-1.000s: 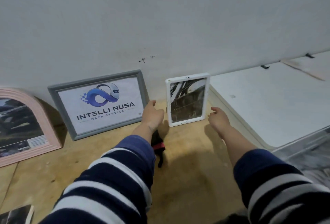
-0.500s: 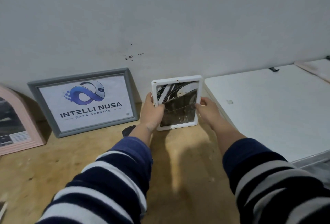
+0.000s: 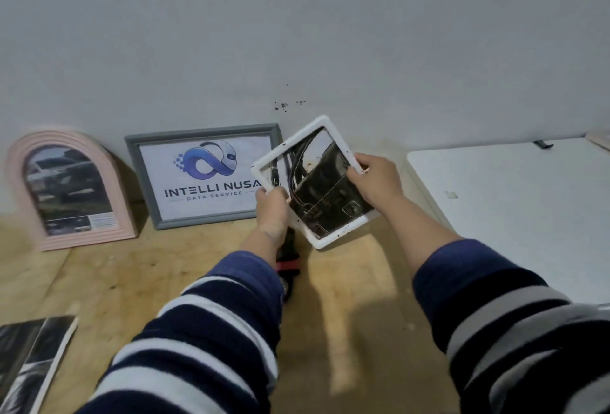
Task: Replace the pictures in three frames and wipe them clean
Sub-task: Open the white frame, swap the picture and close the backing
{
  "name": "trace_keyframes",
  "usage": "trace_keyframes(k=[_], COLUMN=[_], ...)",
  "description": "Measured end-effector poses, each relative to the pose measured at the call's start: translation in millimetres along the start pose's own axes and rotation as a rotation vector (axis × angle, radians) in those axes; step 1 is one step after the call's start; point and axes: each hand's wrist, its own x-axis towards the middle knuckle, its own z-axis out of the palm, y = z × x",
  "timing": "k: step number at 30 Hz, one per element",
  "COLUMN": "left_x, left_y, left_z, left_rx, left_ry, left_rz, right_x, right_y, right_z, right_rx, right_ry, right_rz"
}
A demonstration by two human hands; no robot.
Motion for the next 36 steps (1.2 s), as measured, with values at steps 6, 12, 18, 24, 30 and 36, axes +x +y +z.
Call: trace_keyframes(k=[6, 12, 18, 24, 30, 36], left_x=[-13.8, -44.8, -71.6, -81.2, -90.8, -98.0], left_y=[4.0, 0.5, -18.0, -50.6, -68.5, -94.7], left_z=[-83.8, -159.2, -211.9, -244.8, -260.3, -277.0], left_rx=[0.019, 0.198, 0.250, 0.272, 0.307, 0.445], left_ry=[0.258, 0.142, 0.174, 0.224, 0.347, 0.359], left_rz=[0.050, 0.264, 0.284, 0.233, 0.173, 0.069], right_x=[-30.3, -92.1, -142.7, -184.9, -221.9, -264.2], right_y=[-73.2, -126.7, -153.5, -145.3, -128.7, -103.4], right_z=[33.1, 84.4, 122.3, 150.4, 165.2, 177.2], right_rx=[-0.348, -0.588, -0.705, -0.757, -0.652, -0.597], right_ry=[-0.094, -0.136, -0.110, -0.090, -0.024, -0.127], right_rz=[-0.178, -0.341, -0.437, -0.494, -0.558, -0.502])
